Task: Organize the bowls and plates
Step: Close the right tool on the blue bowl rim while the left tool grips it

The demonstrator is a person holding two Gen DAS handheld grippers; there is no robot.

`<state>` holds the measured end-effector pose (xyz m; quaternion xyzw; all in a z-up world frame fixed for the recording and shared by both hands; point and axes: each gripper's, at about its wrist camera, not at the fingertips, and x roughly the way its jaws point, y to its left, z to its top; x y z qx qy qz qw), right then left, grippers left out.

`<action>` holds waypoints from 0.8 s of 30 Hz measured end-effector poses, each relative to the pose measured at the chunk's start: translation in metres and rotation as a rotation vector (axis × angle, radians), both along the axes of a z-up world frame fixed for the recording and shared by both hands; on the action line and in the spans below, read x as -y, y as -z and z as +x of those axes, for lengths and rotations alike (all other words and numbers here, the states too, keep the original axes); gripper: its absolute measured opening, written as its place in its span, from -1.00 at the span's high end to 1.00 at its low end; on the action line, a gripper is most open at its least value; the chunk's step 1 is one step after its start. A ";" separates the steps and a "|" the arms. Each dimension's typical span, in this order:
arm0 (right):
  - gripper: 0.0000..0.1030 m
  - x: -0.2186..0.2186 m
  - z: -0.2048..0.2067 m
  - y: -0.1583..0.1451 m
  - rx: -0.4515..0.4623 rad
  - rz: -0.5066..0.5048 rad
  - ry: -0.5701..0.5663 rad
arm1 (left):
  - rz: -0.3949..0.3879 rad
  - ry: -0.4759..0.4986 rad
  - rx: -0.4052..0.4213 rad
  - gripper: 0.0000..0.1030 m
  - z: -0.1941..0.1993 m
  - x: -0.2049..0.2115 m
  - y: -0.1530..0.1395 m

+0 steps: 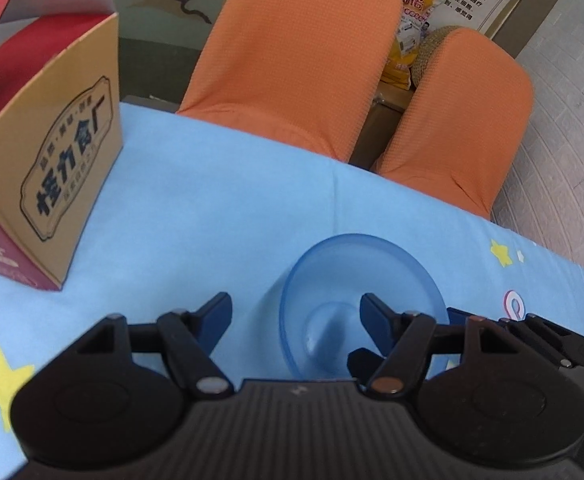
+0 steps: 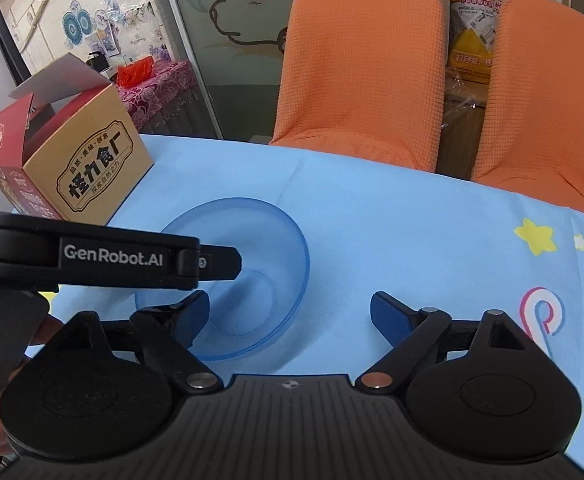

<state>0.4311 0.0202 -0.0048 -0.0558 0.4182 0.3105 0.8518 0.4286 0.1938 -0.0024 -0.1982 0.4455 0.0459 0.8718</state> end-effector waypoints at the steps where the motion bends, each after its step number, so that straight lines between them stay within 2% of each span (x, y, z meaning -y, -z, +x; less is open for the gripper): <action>1: -1.00 -0.002 -0.001 0.000 0.008 -0.003 -0.012 | 0.003 0.005 0.000 -0.29 0.000 0.001 0.001; 2: -1.00 -0.005 -0.003 0.001 0.011 -0.008 -0.024 | 0.016 0.010 0.002 -0.25 -0.005 0.003 0.000; 3: -1.00 -0.007 -0.003 0.003 0.010 -0.011 -0.029 | 0.023 0.021 0.001 -0.07 -0.006 0.004 0.000; 4: -1.00 -0.009 -0.004 0.005 0.000 -0.012 -0.039 | 0.035 0.029 0.000 -0.03 -0.006 0.006 0.001; 5: -0.85 -0.011 -0.005 0.007 -0.010 -0.013 -0.047 | 0.049 0.036 -0.002 0.04 -0.007 0.008 0.001; 6: -0.58 -0.014 -0.007 0.007 0.012 -0.024 -0.048 | 0.067 0.048 -0.005 0.26 -0.007 0.010 0.001; 7: -0.53 -0.016 -0.009 0.007 0.020 -0.034 -0.055 | 0.080 0.059 -0.009 0.44 -0.007 0.014 0.000; 9: -0.39 -0.019 -0.011 0.006 0.006 -0.024 -0.067 | 0.084 0.063 -0.017 0.46 -0.010 0.018 -0.001; 13: -0.42 -0.020 -0.021 0.000 0.026 -0.047 -0.061 | 0.055 0.074 -0.003 0.46 -0.024 0.019 -0.011; 16: -0.42 -0.012 -0.030 -0.008 0.016 -0.033 -0.056 | 0.063 0.086 0.016 0.46 -0.041 0.029 -0.023; 24: -0.56 0.023 -0.087 -0.043 0.078 -0.021 -0.023 | 0.041 0.133 0.069 0.46 -0.095 0.072 -0.054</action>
